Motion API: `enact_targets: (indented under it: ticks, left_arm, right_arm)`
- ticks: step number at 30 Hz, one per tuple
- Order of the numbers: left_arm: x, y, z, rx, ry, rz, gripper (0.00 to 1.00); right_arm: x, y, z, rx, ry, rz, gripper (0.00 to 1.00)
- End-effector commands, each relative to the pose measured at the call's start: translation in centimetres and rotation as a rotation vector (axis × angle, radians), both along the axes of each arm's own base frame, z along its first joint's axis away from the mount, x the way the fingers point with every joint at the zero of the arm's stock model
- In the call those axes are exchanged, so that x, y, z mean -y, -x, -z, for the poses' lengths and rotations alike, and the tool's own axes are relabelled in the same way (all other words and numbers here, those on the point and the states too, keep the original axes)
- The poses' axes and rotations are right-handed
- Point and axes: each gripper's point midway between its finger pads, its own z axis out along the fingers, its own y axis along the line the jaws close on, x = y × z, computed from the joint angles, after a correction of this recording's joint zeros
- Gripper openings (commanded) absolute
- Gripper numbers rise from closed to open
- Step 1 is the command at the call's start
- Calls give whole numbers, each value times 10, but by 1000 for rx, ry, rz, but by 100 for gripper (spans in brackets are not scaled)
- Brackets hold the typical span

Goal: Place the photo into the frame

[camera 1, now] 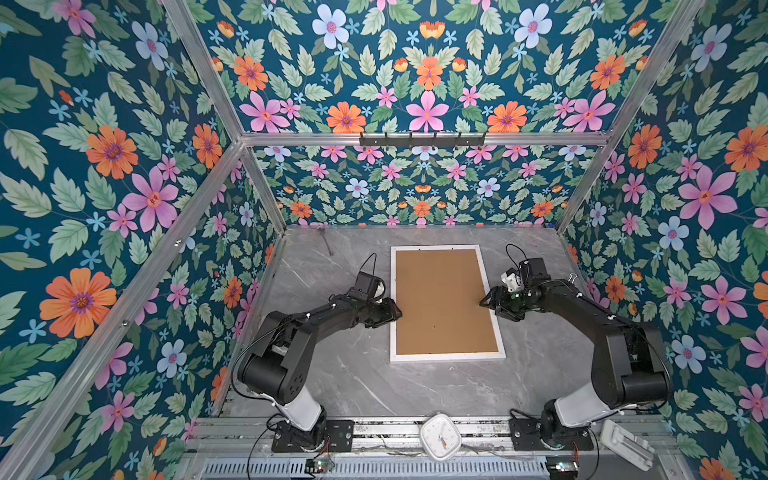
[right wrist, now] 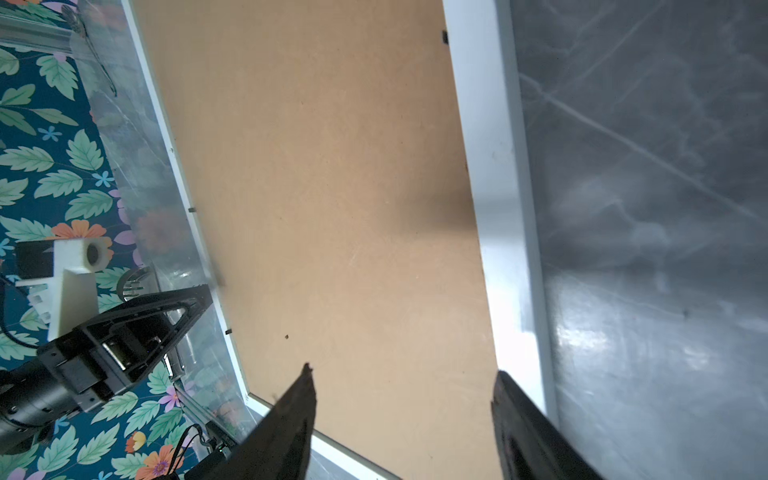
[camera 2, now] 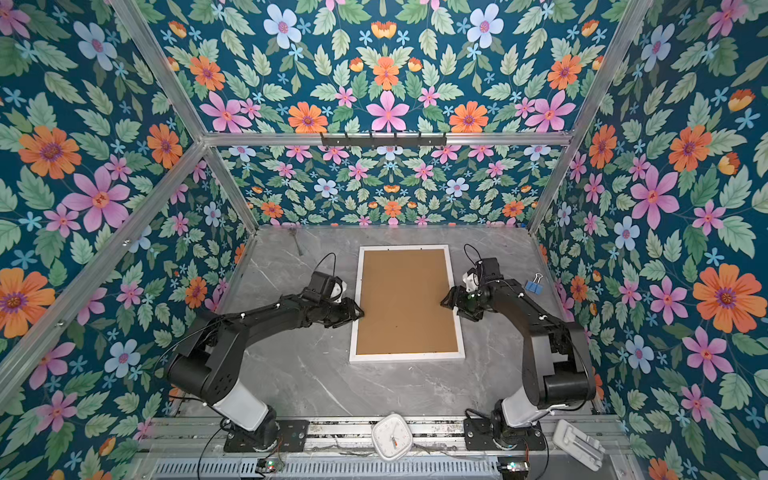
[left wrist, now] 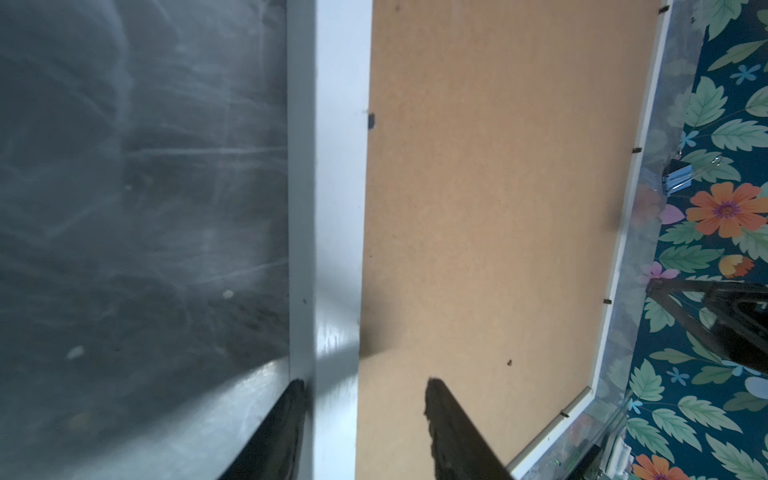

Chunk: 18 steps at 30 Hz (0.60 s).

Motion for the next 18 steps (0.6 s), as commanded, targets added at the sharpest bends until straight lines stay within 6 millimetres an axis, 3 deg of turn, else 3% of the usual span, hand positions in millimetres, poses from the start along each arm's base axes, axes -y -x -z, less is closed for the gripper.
enact_targets:
  ticks: [1,8,11,13,18]
  left_arm:
    - [-8,-3,4,6,-69,5,50]
    - [-15,-14,2,17,-147,3,50]
    - [-16,-19,1,22,-171,0,47]
    - [-17,-22,0,24,-183,-6,46]
    - [-14,-26,5,20,-207,-1,44]
  right_arm:
    - [0,4,-6,8,7,-7,69]
    - [6,10,-19,45,35,16,76]
    - [8,14,-19,58,38,29,83]
    - [8,16,-19,58,30,35,98]
    - [9,22,-17,77,24,57,99]
